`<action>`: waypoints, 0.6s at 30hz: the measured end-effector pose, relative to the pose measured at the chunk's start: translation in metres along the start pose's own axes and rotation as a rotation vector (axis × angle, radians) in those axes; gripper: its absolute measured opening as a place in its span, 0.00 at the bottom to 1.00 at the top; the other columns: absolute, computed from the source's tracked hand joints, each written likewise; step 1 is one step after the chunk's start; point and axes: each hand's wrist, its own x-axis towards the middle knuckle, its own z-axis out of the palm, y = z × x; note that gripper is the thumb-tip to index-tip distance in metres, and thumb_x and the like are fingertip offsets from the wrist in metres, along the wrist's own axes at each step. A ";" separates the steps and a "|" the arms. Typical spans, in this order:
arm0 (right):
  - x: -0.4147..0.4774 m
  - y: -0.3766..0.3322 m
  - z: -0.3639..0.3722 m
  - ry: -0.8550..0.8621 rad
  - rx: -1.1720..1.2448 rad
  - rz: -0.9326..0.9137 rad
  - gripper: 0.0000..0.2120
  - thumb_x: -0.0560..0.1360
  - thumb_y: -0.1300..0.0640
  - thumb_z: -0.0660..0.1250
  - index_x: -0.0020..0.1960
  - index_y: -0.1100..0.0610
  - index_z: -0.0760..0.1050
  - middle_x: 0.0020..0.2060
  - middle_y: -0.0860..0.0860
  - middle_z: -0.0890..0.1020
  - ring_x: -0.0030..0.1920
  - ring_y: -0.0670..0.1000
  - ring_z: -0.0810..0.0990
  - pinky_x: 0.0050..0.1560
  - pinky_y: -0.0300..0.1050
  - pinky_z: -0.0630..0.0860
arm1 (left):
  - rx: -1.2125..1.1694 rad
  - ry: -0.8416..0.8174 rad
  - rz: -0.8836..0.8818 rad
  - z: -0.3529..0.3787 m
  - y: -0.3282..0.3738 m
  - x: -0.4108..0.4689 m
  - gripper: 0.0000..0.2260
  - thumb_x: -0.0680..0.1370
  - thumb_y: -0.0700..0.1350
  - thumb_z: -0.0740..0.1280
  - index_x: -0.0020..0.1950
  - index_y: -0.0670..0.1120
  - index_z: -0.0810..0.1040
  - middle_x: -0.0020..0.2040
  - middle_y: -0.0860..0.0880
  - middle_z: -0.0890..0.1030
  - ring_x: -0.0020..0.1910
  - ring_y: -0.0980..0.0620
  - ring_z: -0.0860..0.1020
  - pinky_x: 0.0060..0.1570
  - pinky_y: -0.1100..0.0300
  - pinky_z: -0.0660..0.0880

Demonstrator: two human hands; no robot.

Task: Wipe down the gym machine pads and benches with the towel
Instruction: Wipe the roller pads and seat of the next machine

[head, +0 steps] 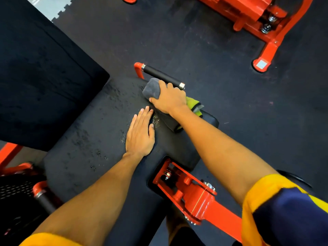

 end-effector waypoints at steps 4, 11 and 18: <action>-0.056 0.039 0.012 0.142 -0.059 0.044 0.39 0.76 0.32 0.63 0.80 0.51 0.61 0.67 0.58 0.76 0.61 0.64 0.79 0.58 0.56 0.75 | -0.006 -0.003 0.001 0.000 0.000 -0.001 0.23 0.85 0.43 0.55 0.81 0.48 0.62 0.82 0.51 0.60 0.82 0.53 0.55 0.81 0.52 0.49; -0.042 0.030 0.009 0.112 0.009 0.133 0.41 0.78 0.33 0.60 0.82 0.52 0.54 0.73 0.58 0.71 0.66 0.65 0.75 0.63 0.58 0.71 | 0.010 0.016 -0.017 0.001 0.001 0.001 0.23 0.85 0.44 0.56 0.81 0.48 0.61 0.83 0.51 0.59 0.82 0.54 0.54 0.81 0.52 0.49; -0.072 0.001 0.025 0.107 -0.058 -0.064 0.37 0.80 0.32 0.56 0.84 0.45 0.52 0.81 0.58 0.61 0.78 0.65 0.62 0.75 0.59 0.60 | -0.064 0.033 -0.147 -0.006 0.005 -0.003 0.26 0.85 0.42 0.57 0.82 0.44 0.57 0.83 0.49 0.59 0.82 0.53 0.53 0.81 0.55 0.45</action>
